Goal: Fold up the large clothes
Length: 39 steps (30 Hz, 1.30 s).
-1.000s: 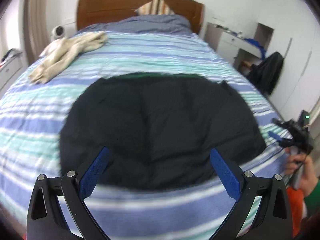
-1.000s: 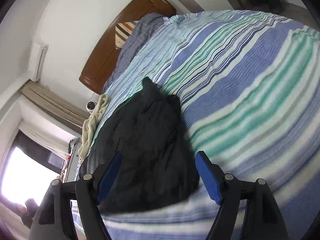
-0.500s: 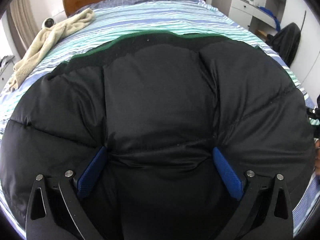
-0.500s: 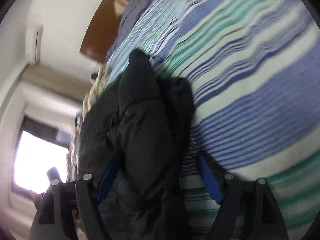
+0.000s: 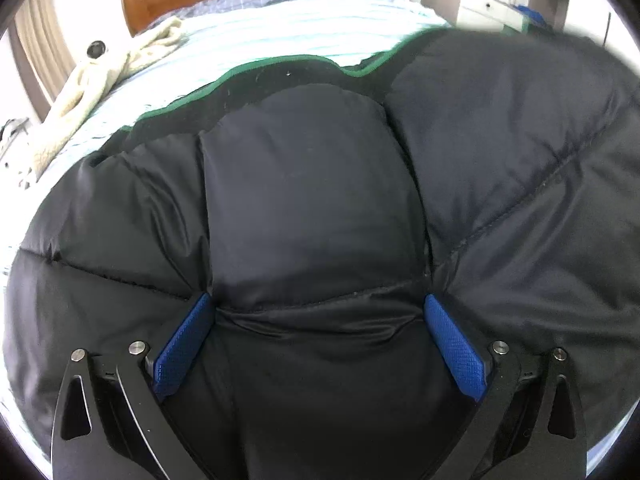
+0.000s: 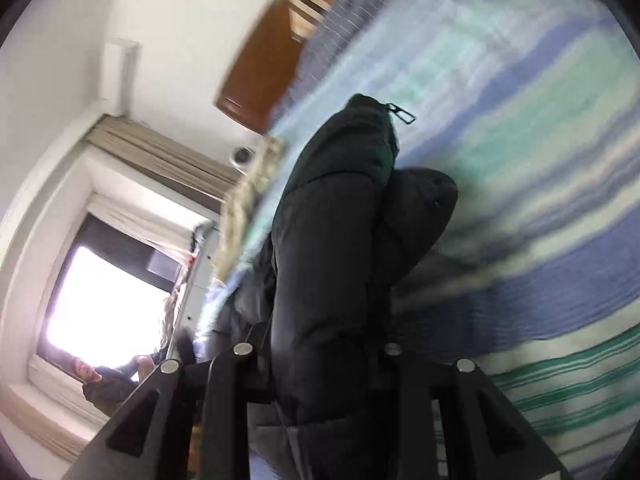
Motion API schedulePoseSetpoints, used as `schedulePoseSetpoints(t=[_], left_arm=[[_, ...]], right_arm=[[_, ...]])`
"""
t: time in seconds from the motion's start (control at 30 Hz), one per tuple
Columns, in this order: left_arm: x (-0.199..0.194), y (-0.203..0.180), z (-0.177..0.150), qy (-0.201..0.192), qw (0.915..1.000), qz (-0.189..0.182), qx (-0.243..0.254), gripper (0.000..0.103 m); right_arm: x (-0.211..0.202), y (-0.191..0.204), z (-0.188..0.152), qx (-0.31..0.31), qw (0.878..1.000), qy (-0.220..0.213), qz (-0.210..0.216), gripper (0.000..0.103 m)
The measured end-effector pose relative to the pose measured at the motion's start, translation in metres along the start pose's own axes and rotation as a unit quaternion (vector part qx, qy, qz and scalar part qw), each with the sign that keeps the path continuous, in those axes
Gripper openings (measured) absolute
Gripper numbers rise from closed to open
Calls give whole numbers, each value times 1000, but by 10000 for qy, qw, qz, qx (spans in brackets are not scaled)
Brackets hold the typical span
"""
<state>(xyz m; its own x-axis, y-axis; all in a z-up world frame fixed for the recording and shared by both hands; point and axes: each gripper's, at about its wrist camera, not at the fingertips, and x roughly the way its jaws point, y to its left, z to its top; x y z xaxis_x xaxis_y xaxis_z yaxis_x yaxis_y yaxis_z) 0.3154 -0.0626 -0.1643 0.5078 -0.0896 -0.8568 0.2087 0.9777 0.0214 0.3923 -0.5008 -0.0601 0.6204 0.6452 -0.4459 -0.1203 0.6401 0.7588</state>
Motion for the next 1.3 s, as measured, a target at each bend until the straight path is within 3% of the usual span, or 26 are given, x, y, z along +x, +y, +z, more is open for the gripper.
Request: schedulePoseSetpoints(t=[0.07, 0.2, 0.33, 0.43, 0.5, 0.57, 0.67, 0.7, 0.73, 0.77, 0.8, 0.83, 0.87, 0.9, 0.93, 1.0, 1.07, 1.1, 1.13, 1.2, 1.3], left_arm=[[-21, 10, 8, 181, 9997, -162, -17, 92], [-99, 51, 32, -464, 9957, -744, -315, 94], [-166, 78, 75, -753, 9772, -1951, -362, 99], [-181, 71, 100, -580, 9671, -2475, 45, 101], [-177, 58, 109, -364, 9709, -2338, 373, 101], [-164, 40, 114, -75, 9777, -1969, 731, 100], [-145, 22, 114, 236, 9821, -1475, 1148, 100], [-140, 18, 114, 278, 9831, -1318, 1238, 99], [-136, 13, 113, 300, 9847, -1095, 1319, 94], [-130, 10, 111, 353, 9867, -844, 1342, 66], [-128, 16, 111, 398, 9873, -855, 1276, 52], [-126, 23, 112, 405, 9879, -981, 1129, 48], [-127, 29, 113, 395, 9881, -1052, 1053, 46], [-127, 38, 114, 390, 9883, -1125, 958, 45], [-128, 47, 115, 379, 9886, -1166, 873, 44], [-126, 64, 114, 374, 9886, -1252, 748, 45], [-121, 82, 110, 397, 9880, -1345, 653, 45], [-120, 82, 107, 406, 9880, -1347, 631, 46], [-119, 86, 104, 406, 9883, -1337, 617, 46], [-115, 90, 100, 398, 9892, -1272, 618, 49], [-110, 103, 95, 400, 9895, -1273, 560, 52]], right_arm=[[3, 42, -1, -441, 9983, -95, -371, 27], [21, 123, -19, -1395, 9826, -309, -1188, 27], [48, 182, -52, -2254, 9641, -401, -1347, 27], [73, 218, -82, -2918, 9446, -357, -1458, 27], [86, 234, -105, -3352, 9284, -376, -1561, 27], [98, 246, -125, -3719, 9116, -437, -1697, 27], [113, 253, -149, -4363, 8760, -574, -1974, 28], [116, 256, -161, -4636, 8590, -625, -2081, 28], [120, 255, -163, -4770, 8509, -638, -2108, 30], [118, 254, -168, -4861, 8457, -649, -2103, 30], [114, 253, -169, -4886, 8464, -605, -2031, 36], [108, 253, -169, -4843, 8537, -488, -1848, 48], [98, 251, -167, -4734, 8667, -337, -1536, 53], [85, 250, -165, -4590, 8792, -273, -1252, 66], [66, 248, -160, -4322, 8975, -237, -838, 68], [26, 235, -142, -3580, 9328, -389, -117, 68], [8, 218, -121, -3018, 9516, -573, -51, 68], [9, 211, -111, -2881, 9559, -538, -163, 68], [18, 201, -99, -2789, 9591, -390, -301, 61], [46, 184, -87, -2597, 9652, 41, -317, 38], [83, 178, -94, -2295, 9710, 523, 408, 36]])
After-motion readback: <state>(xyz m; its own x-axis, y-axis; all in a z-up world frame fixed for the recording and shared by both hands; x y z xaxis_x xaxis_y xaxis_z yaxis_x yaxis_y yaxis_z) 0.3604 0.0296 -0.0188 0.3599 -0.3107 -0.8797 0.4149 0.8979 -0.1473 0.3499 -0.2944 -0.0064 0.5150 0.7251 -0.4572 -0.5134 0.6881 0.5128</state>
